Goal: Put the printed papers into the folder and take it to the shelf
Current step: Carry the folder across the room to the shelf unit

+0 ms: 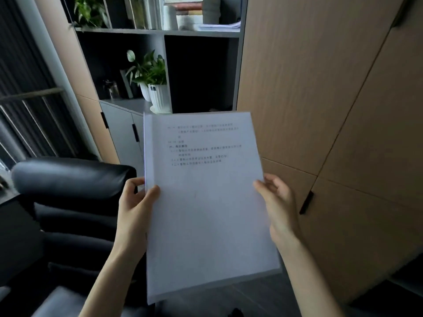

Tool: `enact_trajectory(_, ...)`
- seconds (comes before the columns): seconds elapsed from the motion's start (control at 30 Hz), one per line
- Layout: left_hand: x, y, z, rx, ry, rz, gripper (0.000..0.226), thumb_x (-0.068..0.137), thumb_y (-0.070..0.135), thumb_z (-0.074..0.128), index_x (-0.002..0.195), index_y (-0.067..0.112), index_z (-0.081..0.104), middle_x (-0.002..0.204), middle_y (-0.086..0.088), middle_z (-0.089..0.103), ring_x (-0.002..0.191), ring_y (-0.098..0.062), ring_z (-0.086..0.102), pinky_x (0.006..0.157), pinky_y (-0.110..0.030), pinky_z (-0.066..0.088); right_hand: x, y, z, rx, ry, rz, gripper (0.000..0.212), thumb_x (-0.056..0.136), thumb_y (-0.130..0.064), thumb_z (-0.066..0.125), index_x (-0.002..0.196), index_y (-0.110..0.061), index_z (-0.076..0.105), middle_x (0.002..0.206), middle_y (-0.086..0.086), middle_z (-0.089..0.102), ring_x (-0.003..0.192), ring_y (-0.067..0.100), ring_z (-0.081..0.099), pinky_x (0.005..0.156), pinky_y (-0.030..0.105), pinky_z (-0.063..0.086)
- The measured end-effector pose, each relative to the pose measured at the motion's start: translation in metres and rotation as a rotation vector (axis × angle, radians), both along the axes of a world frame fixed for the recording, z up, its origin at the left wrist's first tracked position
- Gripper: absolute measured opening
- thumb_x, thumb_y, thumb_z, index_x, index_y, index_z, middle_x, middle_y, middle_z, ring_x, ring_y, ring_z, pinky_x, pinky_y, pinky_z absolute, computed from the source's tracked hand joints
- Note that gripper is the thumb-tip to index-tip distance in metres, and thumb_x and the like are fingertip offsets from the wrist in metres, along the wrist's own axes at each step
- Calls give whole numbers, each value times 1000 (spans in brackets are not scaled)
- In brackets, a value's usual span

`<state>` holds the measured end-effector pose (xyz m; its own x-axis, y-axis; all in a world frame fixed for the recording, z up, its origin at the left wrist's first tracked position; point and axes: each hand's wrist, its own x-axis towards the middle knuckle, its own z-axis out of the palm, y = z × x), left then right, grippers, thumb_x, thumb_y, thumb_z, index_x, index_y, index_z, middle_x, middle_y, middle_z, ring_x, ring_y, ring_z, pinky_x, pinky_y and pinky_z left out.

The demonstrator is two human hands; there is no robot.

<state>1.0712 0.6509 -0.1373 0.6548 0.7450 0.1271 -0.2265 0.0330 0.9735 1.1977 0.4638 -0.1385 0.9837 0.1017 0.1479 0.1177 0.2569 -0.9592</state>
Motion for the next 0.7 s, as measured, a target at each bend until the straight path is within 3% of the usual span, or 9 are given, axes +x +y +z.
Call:
enact_trajectory(0.27, 155, 53, 14, -46, -52, 158, 18, 87, 8, 54, 80, 25, 52, 57, 7, 71, 43, -6, 61, 41, -21, 49, 189, 78, 20, -53, -47, 195, 21, 83, 1, 58, 76, -18, 60, 56, -19, 69, 55, -9, 57, 55, 6, 44)
enact_trajectory(0.7, 327, 176, -8, -71, 10, 251, 17, 86, 8, 53, 81, 24, 53, 55, 8, 69, 43, -7, 60, 43, -25, 51, 365, 208, -1, -76, -33, 266, 20, 82, -2, 58, 76, -20, 64, 63, -13, 72, 63, 4, 60, 59, 16, 48)
